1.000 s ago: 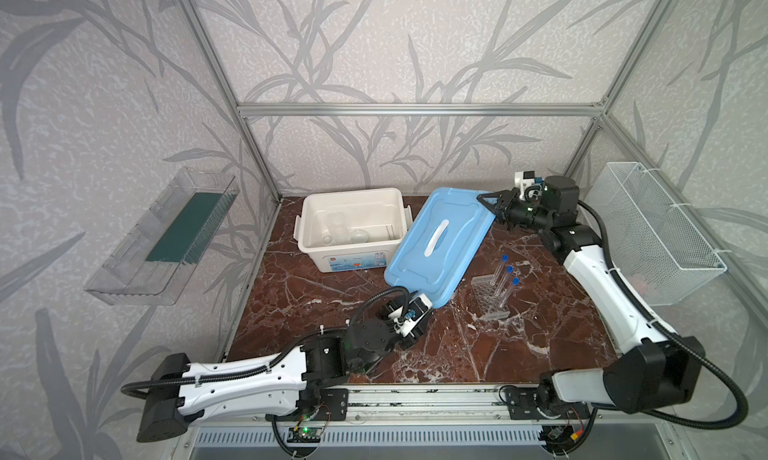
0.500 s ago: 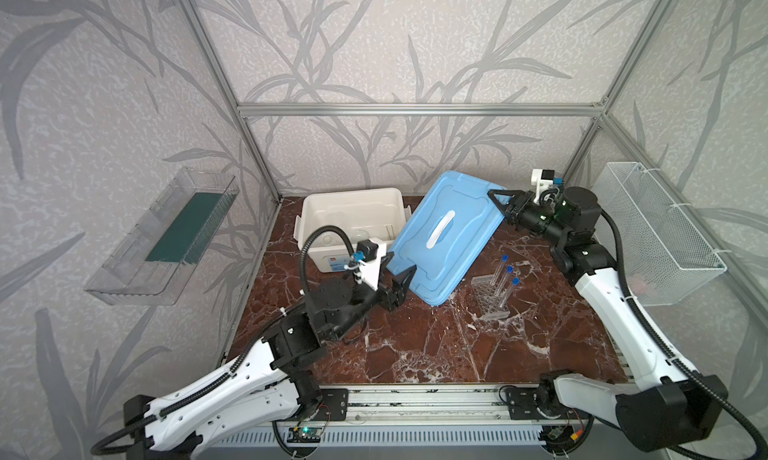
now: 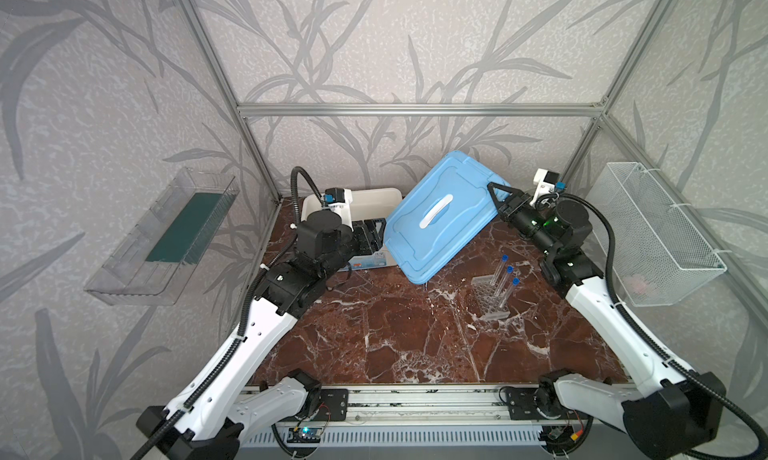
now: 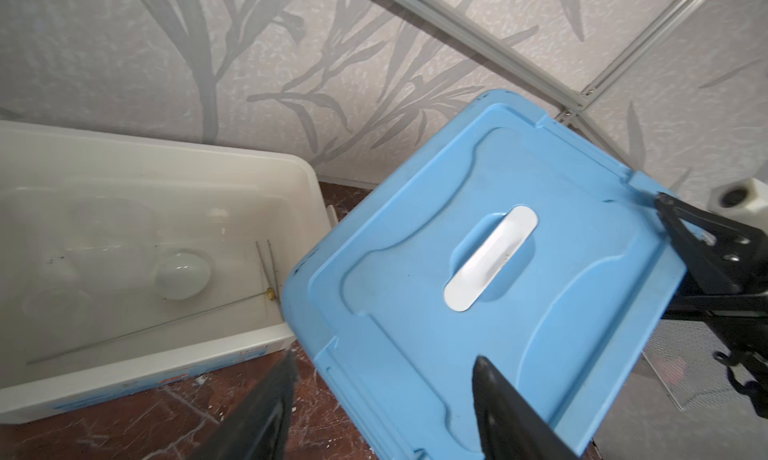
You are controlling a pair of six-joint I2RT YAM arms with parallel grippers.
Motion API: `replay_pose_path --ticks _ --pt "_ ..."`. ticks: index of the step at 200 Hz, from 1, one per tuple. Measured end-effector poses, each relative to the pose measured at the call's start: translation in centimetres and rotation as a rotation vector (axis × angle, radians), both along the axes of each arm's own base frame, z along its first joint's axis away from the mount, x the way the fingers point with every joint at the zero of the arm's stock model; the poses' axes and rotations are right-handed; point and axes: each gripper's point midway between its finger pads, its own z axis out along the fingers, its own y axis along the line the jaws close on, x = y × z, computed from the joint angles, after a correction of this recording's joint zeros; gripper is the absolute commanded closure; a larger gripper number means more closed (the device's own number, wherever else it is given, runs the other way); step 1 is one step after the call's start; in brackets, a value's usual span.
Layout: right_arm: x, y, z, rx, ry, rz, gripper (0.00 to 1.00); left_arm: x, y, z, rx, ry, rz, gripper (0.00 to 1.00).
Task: Organize the chemistry lab equipment
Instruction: 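Carry the blue lid with both grippers over the white bin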
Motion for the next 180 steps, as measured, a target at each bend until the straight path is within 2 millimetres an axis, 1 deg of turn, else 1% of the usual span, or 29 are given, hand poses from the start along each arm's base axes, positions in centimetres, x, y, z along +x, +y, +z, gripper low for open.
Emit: replay_pose_path --ticks 27,52,65,83,91,113,137,158,180 --pt "2.0 0.6 -1.1 0.016 0.004 -0.044 0.93 2.5 1.4 -2.5 0.018 0.072 0.049 0.29" --pt "4.0 2.3 -3.0 0.031 0.032 -0.045 0.93 4.5 2.3 -5.2 0.061 0.132 0.085 0.28" --pt "5.2 3.5 -4.2 0.039 0.054 -0.038 0.93 5.3 2.6 -6.6 0.107 0.156 0.103 0.26" --pt "6.6 4.9 -5.4 0.05 0.077 -0.041 0.93 6.3 2.6 -8.3 0.151 0.188 0.109 0.17" --pt "7.0 5.4 -5.7 0.054 0.08 -0.039 0.92 6.6 2.6 -9.0 0.165 0.199 0.11 0.15" --pt "8.0 6.7 -6.5 0.073 0.09 -0.046 0.93 7.4 2.9 -10.1 0.199 0.211 0.131 0.13" --pt "8.5 7.9 -7.2 0.075 0.103 -0.06 0.93 8.1 4.0 -10.7 0.233 0.215 0.17 0.12" --pt "9.2 8.8 -7.6 0.087 0.11 -0.064 0.93 8.8 4.9 -11.1 0.235 0.22 0.195 0.07" --pt "9.8 9.2 -8.9 0.102 0.134 -0.075 0.92 9.5 6.0 -11.9 0.203 0.227 0.216 0.01"
